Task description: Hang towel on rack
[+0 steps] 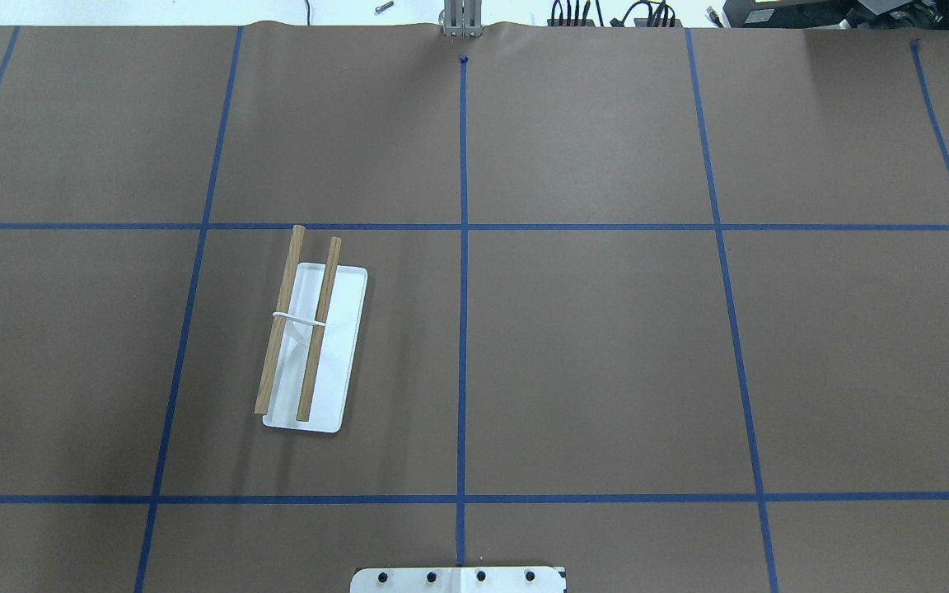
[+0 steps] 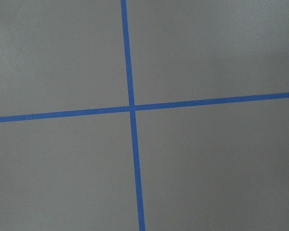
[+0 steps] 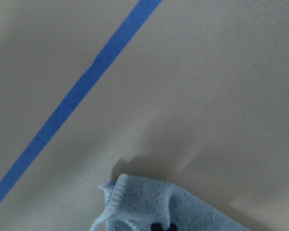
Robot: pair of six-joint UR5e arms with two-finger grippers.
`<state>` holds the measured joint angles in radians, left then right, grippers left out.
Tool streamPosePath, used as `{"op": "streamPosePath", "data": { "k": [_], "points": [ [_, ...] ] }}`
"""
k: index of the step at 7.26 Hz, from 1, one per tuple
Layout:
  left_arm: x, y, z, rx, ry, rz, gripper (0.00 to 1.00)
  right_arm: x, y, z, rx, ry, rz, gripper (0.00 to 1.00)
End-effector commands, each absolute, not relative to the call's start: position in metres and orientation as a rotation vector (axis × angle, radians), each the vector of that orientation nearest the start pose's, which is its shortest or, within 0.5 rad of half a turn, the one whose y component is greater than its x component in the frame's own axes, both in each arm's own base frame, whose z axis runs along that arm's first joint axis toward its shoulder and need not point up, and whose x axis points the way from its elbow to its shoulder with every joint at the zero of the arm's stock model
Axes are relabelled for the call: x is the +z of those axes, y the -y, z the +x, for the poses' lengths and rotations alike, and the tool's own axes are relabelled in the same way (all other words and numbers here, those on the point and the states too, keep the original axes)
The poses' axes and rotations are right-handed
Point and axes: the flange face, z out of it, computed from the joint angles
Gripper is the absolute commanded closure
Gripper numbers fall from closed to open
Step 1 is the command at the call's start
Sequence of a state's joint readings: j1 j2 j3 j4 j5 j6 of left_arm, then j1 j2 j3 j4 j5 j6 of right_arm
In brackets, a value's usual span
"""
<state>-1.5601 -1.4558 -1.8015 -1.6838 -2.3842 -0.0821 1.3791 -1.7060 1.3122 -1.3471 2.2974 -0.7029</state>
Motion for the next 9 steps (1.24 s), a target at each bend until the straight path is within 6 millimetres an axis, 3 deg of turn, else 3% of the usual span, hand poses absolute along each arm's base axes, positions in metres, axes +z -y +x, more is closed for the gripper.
{"op": "streamPosePath", "data": {
  "k": [1,2,3,4,5,7,9],
  "points": [
    [0.582,0.454,-0.056,0.016,-0.821,0.176,0.02,0.813,0.415,-0.013,-0.791,0.766,0.042,1.0],
    [0.58,0.455,-0.056,0.015,-0.826,0.177,0.02,0.799,0.427,-0.015,-0.79,0.776,0.067,1.0],
    [0.573,0.46,-0.052,-0.018,-0.855,0.165,0.02,0.766,0.457,-0.004,-0.726,0.843,0.099,1.0],
    [0.556,0.469,-0.036,-0.071,-0.909,0.169,0.02,0.719,0.481,0.003,-0.689,0.864,0.111,1.0],
    [0.527,0.484,0.003,-0.166,-0.979,0.144,0.02,0.657,0.51,0.005,-0.633,0.882,0.106,1.0],
    [0.436,0.529,0.105,-0.367,-1.12,0.023,0.02,0.549,0.551,0.0,-0.506,0.902,0.139,1.0],
    [0.356,0.562,0.164,-0.5,-1.202,-0.097,0.02,0.444,0.567,-0.041,-0.398,0.965,0.17,1.0]
  ]
}}
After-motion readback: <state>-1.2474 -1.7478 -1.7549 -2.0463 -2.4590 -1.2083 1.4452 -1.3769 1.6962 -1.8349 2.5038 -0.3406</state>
